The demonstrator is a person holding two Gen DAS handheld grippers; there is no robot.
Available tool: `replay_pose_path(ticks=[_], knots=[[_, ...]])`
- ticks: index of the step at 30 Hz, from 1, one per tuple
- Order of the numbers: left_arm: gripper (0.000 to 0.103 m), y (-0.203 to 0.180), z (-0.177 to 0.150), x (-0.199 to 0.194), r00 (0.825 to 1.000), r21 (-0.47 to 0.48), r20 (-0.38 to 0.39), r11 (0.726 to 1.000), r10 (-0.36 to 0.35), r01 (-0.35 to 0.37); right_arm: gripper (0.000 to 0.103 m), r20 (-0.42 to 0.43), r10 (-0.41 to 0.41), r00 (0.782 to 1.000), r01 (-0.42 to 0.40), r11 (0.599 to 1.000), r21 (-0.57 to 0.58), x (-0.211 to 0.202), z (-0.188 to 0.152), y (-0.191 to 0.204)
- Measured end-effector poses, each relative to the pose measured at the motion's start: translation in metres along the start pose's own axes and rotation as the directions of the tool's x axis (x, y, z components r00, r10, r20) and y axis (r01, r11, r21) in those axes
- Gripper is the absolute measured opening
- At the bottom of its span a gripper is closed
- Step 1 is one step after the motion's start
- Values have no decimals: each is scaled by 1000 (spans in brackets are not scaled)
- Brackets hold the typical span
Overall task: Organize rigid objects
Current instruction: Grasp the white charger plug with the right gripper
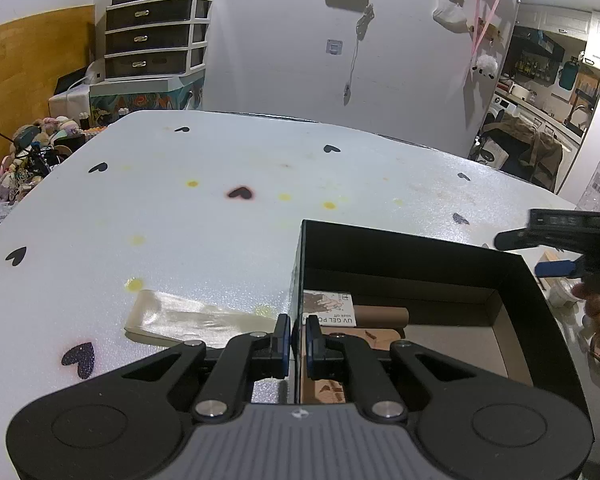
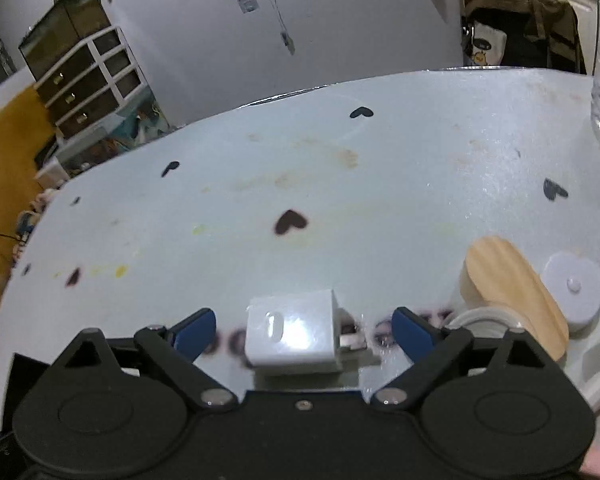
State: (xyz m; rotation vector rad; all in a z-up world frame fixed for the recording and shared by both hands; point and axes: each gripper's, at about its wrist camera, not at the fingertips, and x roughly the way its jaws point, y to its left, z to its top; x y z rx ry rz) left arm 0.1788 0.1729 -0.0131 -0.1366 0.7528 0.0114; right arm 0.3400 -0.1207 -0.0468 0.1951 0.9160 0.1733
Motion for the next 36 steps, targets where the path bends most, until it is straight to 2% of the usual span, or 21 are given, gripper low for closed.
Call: replay_pose_path(ticks=[7,15,20,23,24,25,26,27,28,31,35,36], knots=[[7,0,0,0,1000,1,0,1000,1,-1,80,-54,-23,998,23,1000,-14,9,3,2],[7,-1,0,0,1000,3,1,1000,2,-2,68,-55,-20,998,18,999,-35,8,4,3],[7,-1,0,0,1000,3,0,1000,2,-2,66,-40,-16,999,15,999,-32,4,4,1],[7,0,0,0,1000,1,0,1000,1,-1,66,14,9,1000,-9,1000,-3,-17,6,-4],[7,-1,0,0,1000,2,0,1000,1,-1,43,45,12,999,-12,1000,1,-28,7,-3],[7,-1,0,0,1000,2,0,1000,1,-1,26,63,27,998,-27,1000,10,-38,8,-4],[7,-1,0,0,1000,2,0,1000,2,-2,19,67,87,994,-90,995,35,-50,10,-6],[7,-1,0,0,1000,3,0,1000,2,-2,20,76,154,985,-158,986,46,-61,12,-6],[7,-1,0,0,1000,4,0,1000,3,-3,19,91,181,979,-184,982,29,-70,12,-3],[7,-1,0,0,1000,3,0,1000,5,-5,22,116,136,984,-130,990,-51,-84,10,11],[7,-1,0,0,1000,2,1,1000,4,-4,50,62,79,995,-78,997,-15,-67,9,4],[7,-1,0,0,1000,2,1,1000,4,-4,52,46,76,996,-76,997,4,-62,8,0]])
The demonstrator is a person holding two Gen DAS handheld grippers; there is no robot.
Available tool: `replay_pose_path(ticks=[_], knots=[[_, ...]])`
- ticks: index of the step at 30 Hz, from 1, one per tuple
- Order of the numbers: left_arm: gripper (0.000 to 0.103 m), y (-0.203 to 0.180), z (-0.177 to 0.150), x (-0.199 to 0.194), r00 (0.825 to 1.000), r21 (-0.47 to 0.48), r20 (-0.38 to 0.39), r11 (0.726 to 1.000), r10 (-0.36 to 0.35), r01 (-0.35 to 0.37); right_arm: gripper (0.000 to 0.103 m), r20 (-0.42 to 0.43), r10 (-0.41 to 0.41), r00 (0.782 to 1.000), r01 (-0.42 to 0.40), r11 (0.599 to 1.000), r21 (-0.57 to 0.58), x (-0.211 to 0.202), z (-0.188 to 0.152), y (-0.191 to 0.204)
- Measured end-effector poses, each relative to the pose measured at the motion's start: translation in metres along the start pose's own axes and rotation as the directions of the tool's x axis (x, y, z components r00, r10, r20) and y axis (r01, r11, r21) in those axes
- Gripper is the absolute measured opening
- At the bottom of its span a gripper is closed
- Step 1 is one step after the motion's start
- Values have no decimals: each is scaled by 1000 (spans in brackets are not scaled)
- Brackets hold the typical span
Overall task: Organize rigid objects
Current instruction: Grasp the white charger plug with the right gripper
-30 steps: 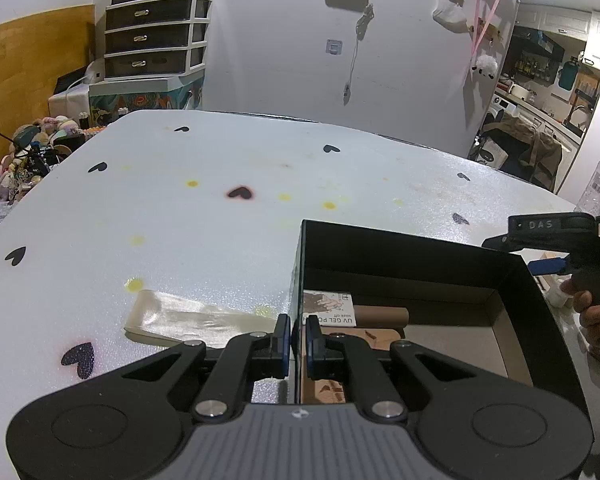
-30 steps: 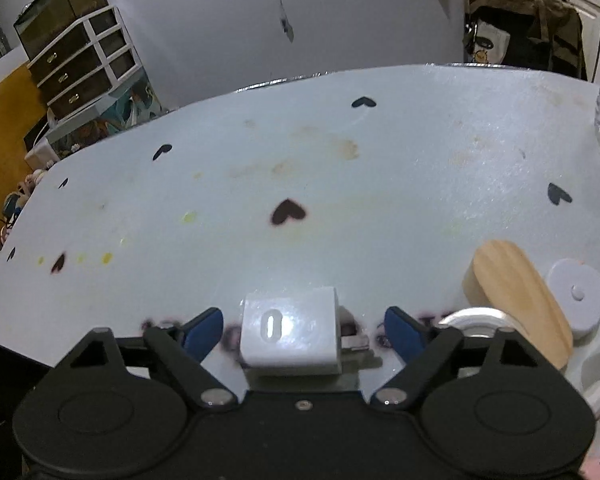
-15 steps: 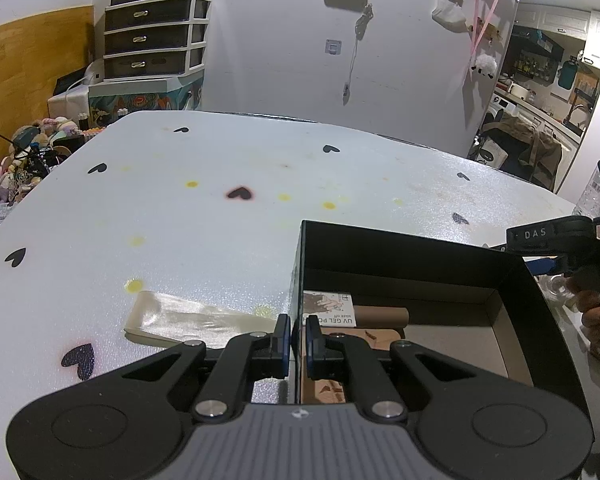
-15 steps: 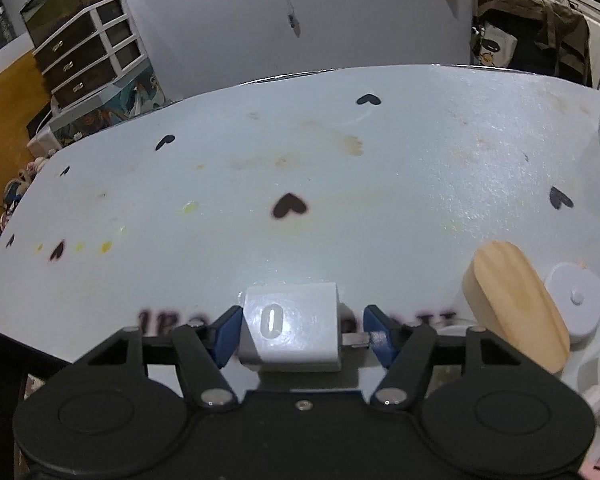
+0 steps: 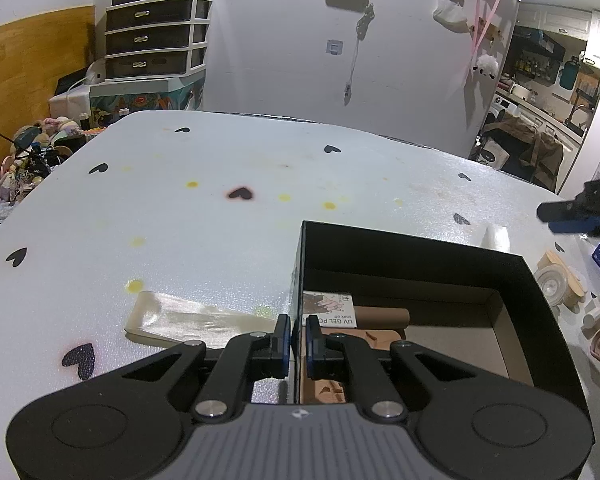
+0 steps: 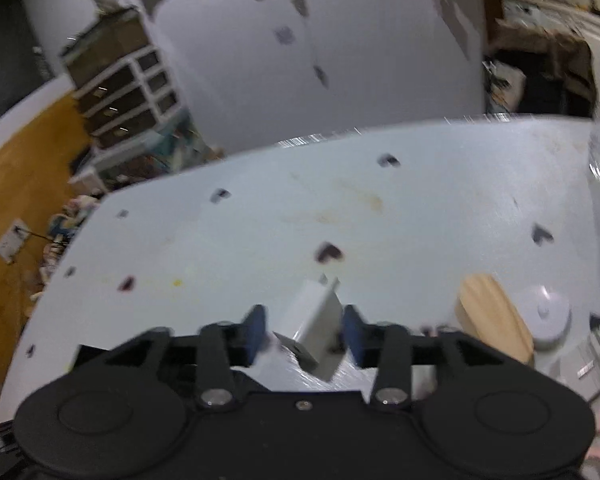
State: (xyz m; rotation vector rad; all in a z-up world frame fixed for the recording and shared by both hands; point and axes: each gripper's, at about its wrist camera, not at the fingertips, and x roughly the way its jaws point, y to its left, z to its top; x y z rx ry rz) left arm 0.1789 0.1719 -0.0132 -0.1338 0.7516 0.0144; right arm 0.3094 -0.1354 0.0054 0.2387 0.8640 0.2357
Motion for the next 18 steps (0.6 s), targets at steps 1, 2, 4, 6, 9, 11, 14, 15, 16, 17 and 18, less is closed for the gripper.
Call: replay_pose_path(ticks=[1,2,4,6,9,11,14,15,16,17,18], knots=[[7,0,0,0,1000,-1,1,1000,0,0,53,-17,0,1000,1,1000,21,5,-2,-5],[7,0,0,0,1000,-2,1,1000,-1,1,55,-30,-4,1000,5,999,38,11,-2,-8],[7,0,0,0,1000,-1,0,1000,-1,1,57,-46,-20,999,23,998,66,21,-4,-16],[7,0,0,0,1000,3,0,1000,1,-1,58,-57,-23,998,28,996,88,30,-5,-19],[7,0,-1,0,1000,1,0,1000,0,0,65,-78,7,997,4,991,135,42,-1,-20],[7,0,0,0,1000,1,0,1000,0,0,65,-75,26,997,-15,989,150,46,2,-17],[7,0,0,0,1000,3,0,1000,1,-1,65,-51,19,999,-11,989,145,51,8,-11],[7,0,0,0,1000,2,0,1000,1,-1,64,-39,9,999,-4,991,134,51,12,-9],[7,0,0,0,1000,2,0,1000,1,-1,64,-23,-6,1000,9,993,118,51,15,-7],[7,0,0,0,1000,2,0,1000,1,-1,62,-6,-19,1000,19,995,100,51,17,-5],[7,0,0,0,1000,3,0,1000,1,-1,59,7,-28,1000,28,997,74,51,18,-2]])
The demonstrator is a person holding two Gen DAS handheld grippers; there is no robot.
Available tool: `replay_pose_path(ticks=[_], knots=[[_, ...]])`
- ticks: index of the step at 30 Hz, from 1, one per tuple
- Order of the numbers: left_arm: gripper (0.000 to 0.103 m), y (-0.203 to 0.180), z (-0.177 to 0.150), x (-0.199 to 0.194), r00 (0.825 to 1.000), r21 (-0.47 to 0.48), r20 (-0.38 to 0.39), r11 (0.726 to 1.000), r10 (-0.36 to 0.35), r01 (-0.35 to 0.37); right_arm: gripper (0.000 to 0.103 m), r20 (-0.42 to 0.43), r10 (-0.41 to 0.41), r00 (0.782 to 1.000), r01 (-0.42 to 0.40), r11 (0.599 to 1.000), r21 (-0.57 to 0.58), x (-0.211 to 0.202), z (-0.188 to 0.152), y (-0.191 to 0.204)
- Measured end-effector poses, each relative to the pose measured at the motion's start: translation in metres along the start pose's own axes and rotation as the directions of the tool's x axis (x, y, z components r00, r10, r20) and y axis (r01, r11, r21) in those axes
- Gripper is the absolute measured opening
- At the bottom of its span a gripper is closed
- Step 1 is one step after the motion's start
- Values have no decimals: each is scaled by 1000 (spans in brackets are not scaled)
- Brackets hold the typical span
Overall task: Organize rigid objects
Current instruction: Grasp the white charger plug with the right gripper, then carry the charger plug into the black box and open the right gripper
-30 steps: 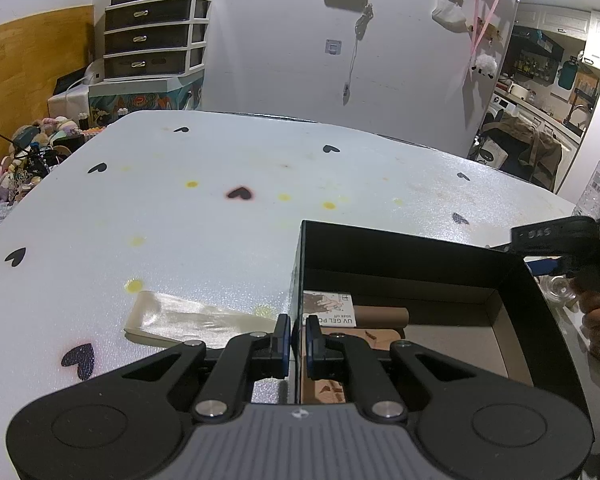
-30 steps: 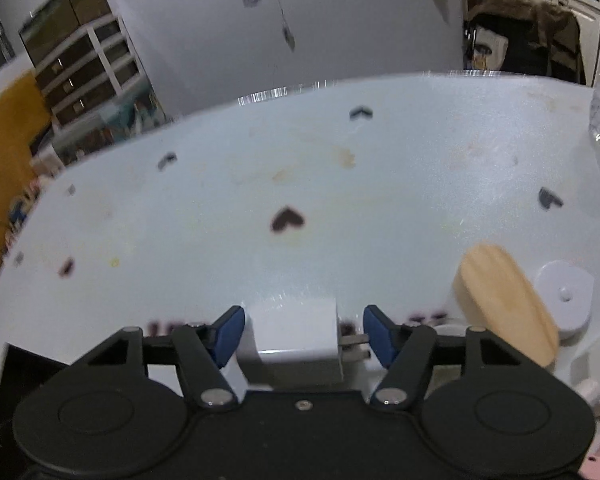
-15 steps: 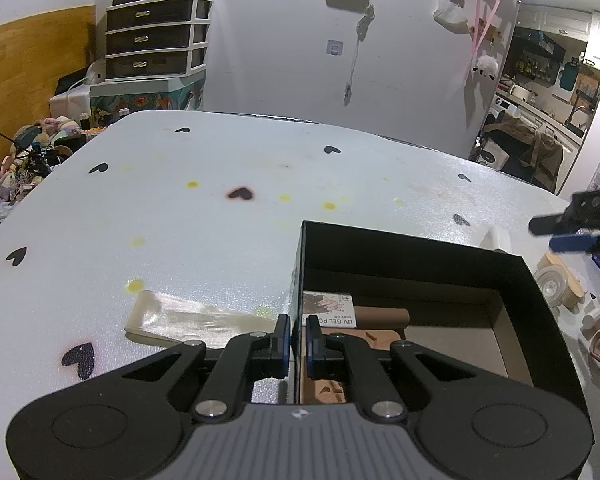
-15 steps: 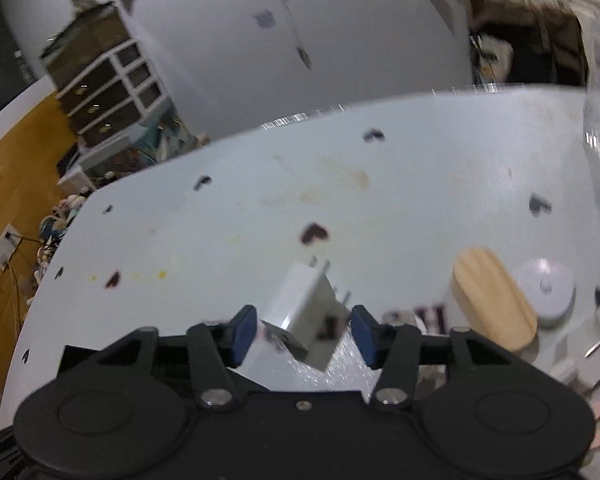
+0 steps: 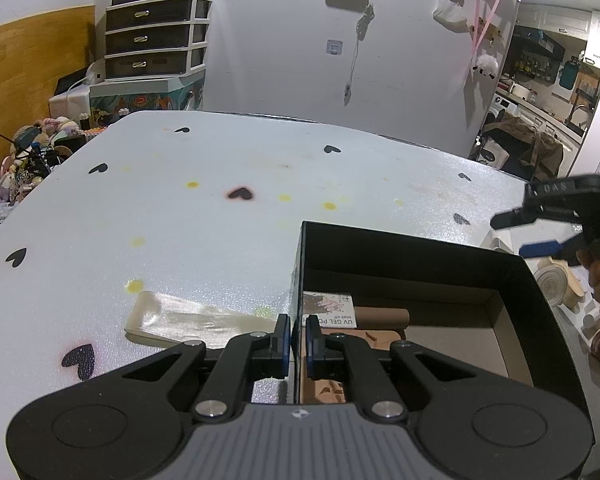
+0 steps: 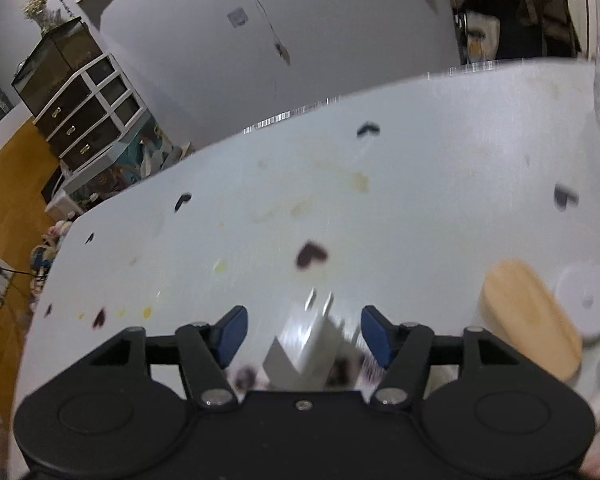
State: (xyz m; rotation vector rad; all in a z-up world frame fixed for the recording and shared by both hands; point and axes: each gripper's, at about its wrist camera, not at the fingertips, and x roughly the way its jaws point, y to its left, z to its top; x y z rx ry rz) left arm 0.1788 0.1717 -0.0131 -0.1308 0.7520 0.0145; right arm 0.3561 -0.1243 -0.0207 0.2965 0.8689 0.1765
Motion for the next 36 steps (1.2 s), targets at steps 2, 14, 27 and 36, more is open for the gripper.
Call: replay_pose_path(ticks=[2,14,27,36], knots=[[7,0,0,0,1000,0,0,1000,0,0,50,-15,-25,1000,25,999,-34,3,2,3],[7,1,0,1,1000,-4,0,1000,-4,4,29,-58,60,996,-59,998,20,-15,-15,-33],[7,0,1,2,1000,-8,3,1000,-4,4,39,-109,-4,994,0,999,-33,-17,-17,-29],[7,1,1,1,1000,-11,3,1000,-6,6,28,-54,-4,999,-1,996,-85,-38,-20,-23]])
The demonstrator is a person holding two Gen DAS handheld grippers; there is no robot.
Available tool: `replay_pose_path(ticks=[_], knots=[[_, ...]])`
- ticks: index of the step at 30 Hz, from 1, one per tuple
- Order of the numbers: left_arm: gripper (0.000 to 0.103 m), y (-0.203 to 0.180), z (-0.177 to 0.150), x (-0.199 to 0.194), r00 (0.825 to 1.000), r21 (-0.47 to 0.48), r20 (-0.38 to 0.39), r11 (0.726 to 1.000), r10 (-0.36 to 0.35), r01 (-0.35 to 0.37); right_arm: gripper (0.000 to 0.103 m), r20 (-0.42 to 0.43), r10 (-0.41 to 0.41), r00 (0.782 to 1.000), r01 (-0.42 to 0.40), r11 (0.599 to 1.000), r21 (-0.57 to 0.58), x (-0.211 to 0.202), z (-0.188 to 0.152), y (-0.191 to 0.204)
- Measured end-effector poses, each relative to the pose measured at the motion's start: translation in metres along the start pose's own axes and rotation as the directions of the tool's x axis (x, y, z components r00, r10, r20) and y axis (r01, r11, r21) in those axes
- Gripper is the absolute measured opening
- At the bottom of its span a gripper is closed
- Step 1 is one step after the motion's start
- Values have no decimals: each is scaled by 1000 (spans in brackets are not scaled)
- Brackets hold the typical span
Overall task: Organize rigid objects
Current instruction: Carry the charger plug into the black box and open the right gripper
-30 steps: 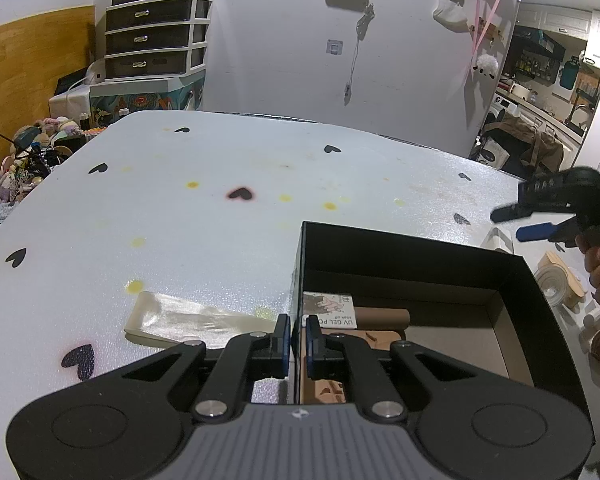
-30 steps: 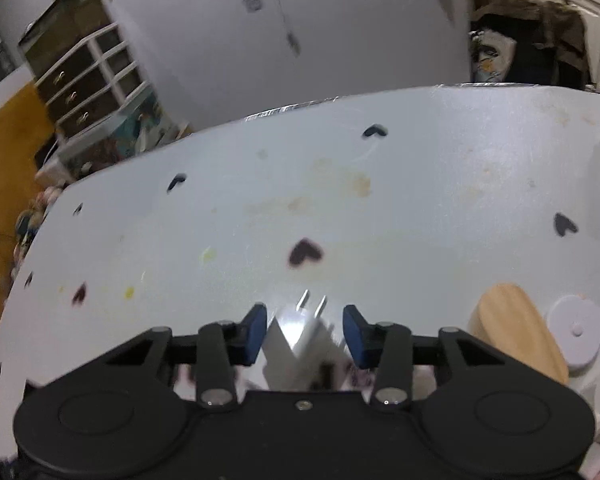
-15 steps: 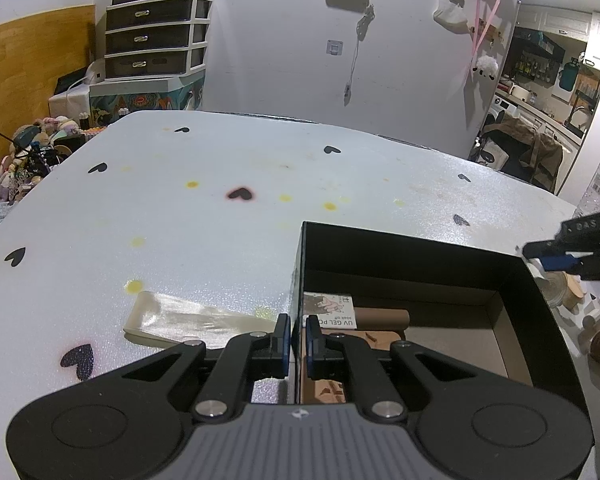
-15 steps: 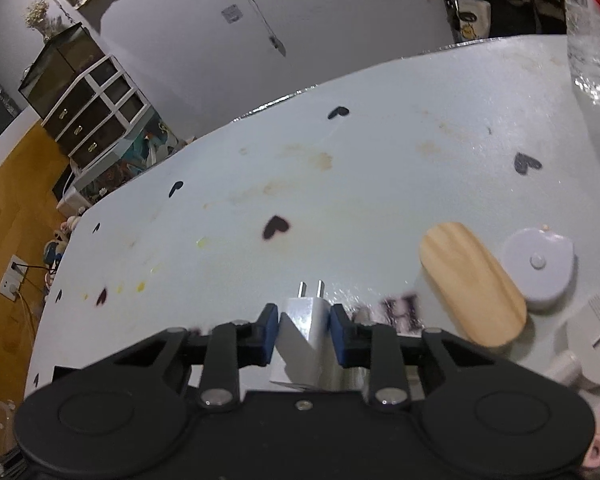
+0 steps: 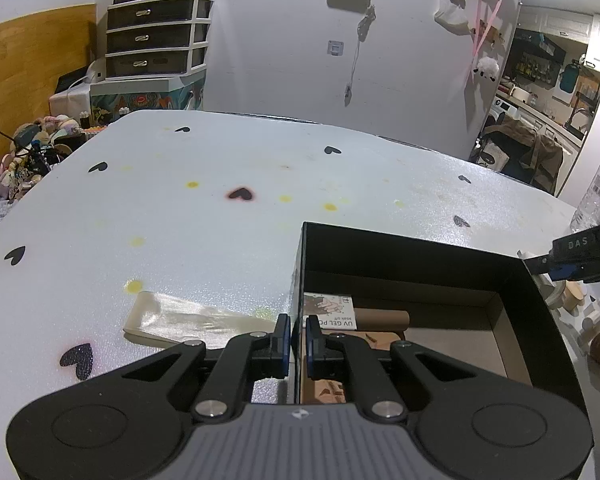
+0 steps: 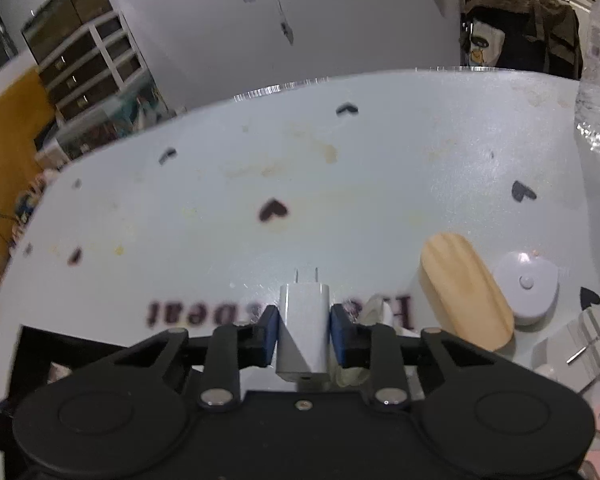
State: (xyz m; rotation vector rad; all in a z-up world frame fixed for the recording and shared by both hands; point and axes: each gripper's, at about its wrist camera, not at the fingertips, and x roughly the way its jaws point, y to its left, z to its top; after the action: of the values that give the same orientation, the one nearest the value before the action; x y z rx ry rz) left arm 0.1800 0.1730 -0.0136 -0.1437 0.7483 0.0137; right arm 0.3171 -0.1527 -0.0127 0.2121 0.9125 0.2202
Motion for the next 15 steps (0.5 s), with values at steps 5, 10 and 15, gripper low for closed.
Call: replay_pose_path(ticks=[5,10,15], knots=[[7,0,0,0,1000,1,0,1000,0,0,28,89,166,982,-160,985,-70,-48,1,24],[7,0,0,0,1000,-2,1,1000,-2,2,28,16,274,962,-268,949,-163,-66,-7,58],[7,0,0,-1,1000,-4,2,1000,-4,4,28,-111,232,966,-252,939,-232,-51,-21,88]])
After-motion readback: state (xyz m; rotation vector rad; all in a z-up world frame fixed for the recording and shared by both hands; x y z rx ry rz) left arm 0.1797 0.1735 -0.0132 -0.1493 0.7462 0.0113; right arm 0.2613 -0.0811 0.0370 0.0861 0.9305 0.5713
